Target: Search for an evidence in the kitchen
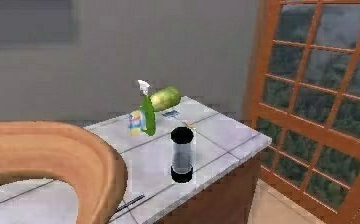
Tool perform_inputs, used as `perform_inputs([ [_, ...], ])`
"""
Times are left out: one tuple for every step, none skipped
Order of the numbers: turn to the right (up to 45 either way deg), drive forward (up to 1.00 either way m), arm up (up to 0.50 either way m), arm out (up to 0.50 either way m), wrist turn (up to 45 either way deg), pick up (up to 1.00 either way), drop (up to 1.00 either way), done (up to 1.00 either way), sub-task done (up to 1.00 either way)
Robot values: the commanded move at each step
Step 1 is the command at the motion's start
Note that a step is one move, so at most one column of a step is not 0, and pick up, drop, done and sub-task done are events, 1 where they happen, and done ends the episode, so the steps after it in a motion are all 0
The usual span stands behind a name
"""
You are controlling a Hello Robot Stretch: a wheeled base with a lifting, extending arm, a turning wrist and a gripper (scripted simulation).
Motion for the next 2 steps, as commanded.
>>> perform_inputs([
  [0.0, 1.0, 0.0, 0.0, 0.0, 0.0, 0.0, 0.0, 0.0],
  [0.0, 0.0, 0.0, 0.0, 0.0, 0.0, 0.0, 1.0, 0.0],
])
